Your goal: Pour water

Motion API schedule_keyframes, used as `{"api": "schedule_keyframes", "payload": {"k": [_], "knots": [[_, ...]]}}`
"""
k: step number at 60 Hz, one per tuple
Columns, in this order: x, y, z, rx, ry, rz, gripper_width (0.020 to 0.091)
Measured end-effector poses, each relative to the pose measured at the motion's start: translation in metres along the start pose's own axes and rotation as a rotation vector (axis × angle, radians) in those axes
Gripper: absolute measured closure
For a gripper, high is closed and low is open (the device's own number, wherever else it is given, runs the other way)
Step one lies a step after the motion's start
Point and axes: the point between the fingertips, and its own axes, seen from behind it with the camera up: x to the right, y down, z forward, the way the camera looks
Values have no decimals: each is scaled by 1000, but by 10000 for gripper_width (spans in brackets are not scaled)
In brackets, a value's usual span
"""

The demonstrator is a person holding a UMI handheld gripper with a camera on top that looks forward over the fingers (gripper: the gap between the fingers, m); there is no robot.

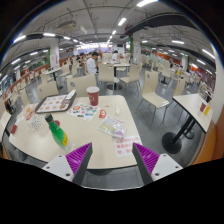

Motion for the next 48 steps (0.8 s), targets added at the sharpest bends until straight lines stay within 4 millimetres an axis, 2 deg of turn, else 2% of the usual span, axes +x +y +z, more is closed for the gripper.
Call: {"api": "schedule_keyframes", "payload": {"k": [7, 8, 13, 18, 23, 24, 25, 26, 31, 32, 35, 40, 41, 43, 48], "knots": [[5, 6, 2, -12, 21, 0, 268], [14, 10, 1, -10, 21, 2, 268], [19, 19, 2, -12, 23, 6, 270], [7, 26, 8, -9, 4, 6, 266], [-22, 37, 13, 16, -67, -14, 265], [-30, 37, 6, 21, -81, -21, 265], [-38, 40, 8, 27, -97, -30, 267], [-51, 43, 19, 31, -110, -38, 266], [-100, 61, 34, 44, -172, -64, 265], [-106, 65, 29, 48, -183, -64, 266], [-140, 70, 47, 67, -199, -54, 266], [-182, 69, 70, 117, -206, -45, 274], [-182, 69, 67, 128, -212, -45, 274], [-197, 65, 81, 150, -195, -47, 276], [-214, 54, 111, 202, -150, -37, 277]]}}
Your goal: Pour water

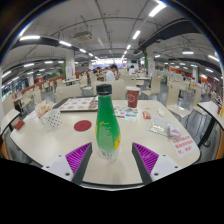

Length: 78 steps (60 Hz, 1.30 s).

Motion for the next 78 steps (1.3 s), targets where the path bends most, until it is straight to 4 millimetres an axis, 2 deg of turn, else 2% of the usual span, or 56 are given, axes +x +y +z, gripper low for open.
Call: {"api": "schedule_keyframes", "payload": {"k": [6, 9, 11, 13, 20, 21, 28, 31, 33, 34, 38, 45, 49, 54, 61, 66, 71, 72, 78], "knots": [[-9, -16, 38, 70, 35, 3, 283], [-9, -25, 56, 107, 66, -4, 311], [-7, -30, 67, 120, 89, -12, 392], [-1, -32, 79, 127, 119, -17, 581], [6, -44, 91, 174, 199, 26, 605], [5, -45, 94, 170, 199, 28, 630], [-8, -49, 111, 89, 160, 40, 709], [-13, -53, 115, 64, 159, 36, 709], [-19, -58, 119, 55, 161, 5, 709], [-23, -62, 118, 55, 165, -14, 738], [-31, -82, 118, 46, 194, -97, 739], [-55, -130, 124, 38, 241, -381, 741], [-75, -152, 128, 21, 304, -646, 741], [-91, -175, 129, -10, 396, -1012, 739], [-118, -187, 138, -61, 452, -1384, 741], [-123, -194, 149, -106, 503, -1619, 740], [-131, -199, 167, -141, 533, -1941, 731], [-132, -201, 174, -138, 535, -1989, 732], [-149, -207, 182, -111, 523, -2192, 733]]}}
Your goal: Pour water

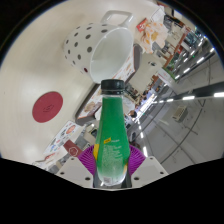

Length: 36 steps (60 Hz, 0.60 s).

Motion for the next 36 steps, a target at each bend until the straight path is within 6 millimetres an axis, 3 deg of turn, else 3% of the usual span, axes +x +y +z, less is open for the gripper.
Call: {"api": "schedule_keyframes", "payload": {"k": [11, 20, 25, 30, 36], "knots": [[25, -12, 1, 25, 19, -27, 731], [20, -21, 3, 58, -19, 109, 733], [17, -25, 1, 84, -67, 381, 732], [11, -22, 0, 107, -137, 834, 732], [-15, -11, -9, 87, -239, 1359, 732]]}}
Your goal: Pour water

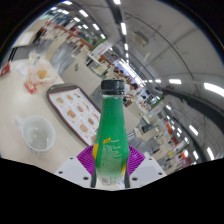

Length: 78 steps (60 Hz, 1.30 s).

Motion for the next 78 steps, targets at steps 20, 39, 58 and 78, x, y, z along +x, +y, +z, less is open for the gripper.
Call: {"api": "schedule_keyframes", "payload": {"k": [20, 39, 58, 78], "knots": [[-53, 33, 19, 146, -220, 781, 728], [-72, 43, 22, 238, -228, 761, 711], [-75, 57, -8, 44, -347, 757, 252], [-43, 57, -159, -239, -319, 788, 255]]}}
